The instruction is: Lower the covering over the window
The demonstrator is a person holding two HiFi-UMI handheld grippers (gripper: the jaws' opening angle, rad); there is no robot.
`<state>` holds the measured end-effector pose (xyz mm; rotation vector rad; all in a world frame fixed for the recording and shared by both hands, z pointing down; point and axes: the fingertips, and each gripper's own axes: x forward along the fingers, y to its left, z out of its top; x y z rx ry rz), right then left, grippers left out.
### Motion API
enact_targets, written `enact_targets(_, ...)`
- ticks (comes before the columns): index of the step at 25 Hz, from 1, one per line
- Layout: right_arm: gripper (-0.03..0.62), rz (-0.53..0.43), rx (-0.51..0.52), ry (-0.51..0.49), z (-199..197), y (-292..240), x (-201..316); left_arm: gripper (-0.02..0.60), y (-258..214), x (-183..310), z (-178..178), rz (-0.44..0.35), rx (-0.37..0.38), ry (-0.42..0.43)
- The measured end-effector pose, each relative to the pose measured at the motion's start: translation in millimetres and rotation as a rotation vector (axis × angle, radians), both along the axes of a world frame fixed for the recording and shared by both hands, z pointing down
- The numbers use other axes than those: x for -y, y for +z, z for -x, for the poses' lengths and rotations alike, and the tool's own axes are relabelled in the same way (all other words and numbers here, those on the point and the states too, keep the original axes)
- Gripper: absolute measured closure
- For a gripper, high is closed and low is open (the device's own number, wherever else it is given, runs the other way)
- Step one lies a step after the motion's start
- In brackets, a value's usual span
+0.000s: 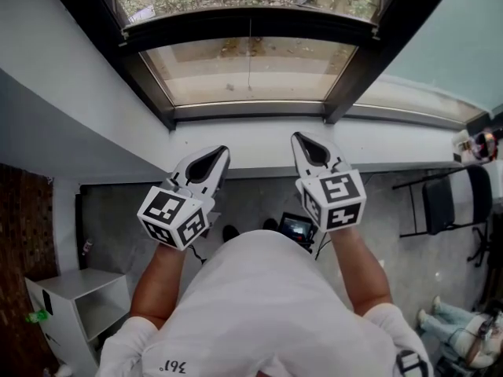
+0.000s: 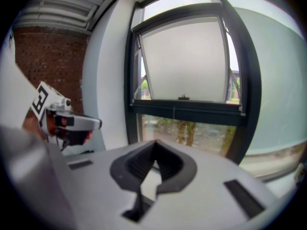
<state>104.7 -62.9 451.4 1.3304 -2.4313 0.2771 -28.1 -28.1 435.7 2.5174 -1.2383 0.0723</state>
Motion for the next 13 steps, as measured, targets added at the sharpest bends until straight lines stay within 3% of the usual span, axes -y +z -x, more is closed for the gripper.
enact_targets(8,0.572,-0.008,-0.016,0.008,-3.5,-1.5,1.2,0.557,-3.7,0.9,-4.2,-0.006,0.000,0.010)
enact_targets(13,0.572,-0.058,-0.025,0.000,-2.8,-12.7,19.5,0.557,-15.9,16.1,-5.8,-0.059,0.005,0.009)
